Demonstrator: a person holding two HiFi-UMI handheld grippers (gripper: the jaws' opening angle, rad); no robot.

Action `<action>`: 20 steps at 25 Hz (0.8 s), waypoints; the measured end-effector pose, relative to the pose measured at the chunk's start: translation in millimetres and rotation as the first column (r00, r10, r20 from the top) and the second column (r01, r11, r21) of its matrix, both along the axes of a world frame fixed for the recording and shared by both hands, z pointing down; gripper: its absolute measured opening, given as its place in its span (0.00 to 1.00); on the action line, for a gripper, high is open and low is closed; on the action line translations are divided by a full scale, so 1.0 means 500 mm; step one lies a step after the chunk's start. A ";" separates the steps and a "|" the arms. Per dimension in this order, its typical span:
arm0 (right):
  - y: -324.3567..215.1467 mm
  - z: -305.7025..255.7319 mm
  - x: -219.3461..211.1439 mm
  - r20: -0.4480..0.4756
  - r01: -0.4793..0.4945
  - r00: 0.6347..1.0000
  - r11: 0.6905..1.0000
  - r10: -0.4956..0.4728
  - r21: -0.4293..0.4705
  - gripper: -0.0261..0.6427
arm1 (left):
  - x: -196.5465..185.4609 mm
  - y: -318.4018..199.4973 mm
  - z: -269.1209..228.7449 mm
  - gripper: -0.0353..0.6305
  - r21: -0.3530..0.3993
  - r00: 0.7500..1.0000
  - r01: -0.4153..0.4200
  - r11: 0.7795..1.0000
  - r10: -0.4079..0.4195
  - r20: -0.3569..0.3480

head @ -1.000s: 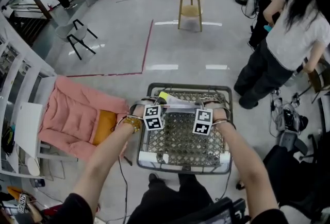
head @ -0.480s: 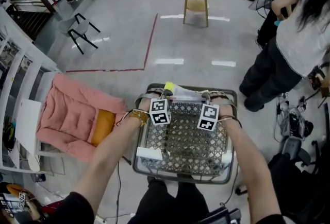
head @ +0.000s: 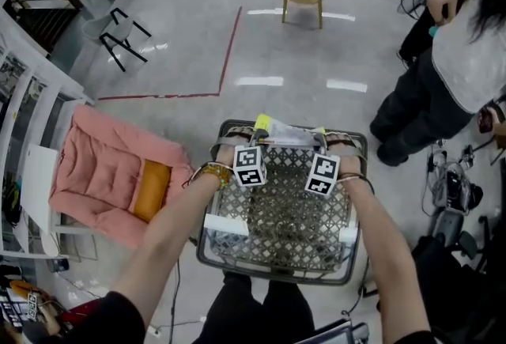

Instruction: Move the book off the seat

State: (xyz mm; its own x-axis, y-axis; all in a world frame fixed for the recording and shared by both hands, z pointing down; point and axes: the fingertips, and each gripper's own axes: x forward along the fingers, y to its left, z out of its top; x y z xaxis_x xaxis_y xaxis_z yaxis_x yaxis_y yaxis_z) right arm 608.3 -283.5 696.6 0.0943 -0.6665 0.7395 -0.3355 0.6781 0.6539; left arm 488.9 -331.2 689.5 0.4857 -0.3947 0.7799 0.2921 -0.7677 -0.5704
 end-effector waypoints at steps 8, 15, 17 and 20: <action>0.031 0.053 0.002 0.000 -0.009 1.000 1.000 0.009 -0.003 0.14 | 0.004 0.023 0.053 0.16 0.021 1.000 -0.018 1.000 0.018 -0.002; 0.075 0.089 -0.023 0.038 -0.006 0.999 0.998 0.009 -0.064 0.14 | -0.018 0.060 0.092 0.16 -0.023 1.000 -0.025 0.999 0.025 0.013; 0.089 0.100 -0.026 0.055 -0.007 0.998 0.995 0.013 -0.095 0.14 | -0.021 0.074 0.101 0.16 -0.048 0.999 -0.033 0.998 0.034 0.024; 0.106 0.116 -0.040 0.074 -0.005 0.997 0.992 0.015 -0.129 0.14 | -0.034 0.090 0.119 0.16 -0.090 0.998 -0.041 0.995 0.045 0.043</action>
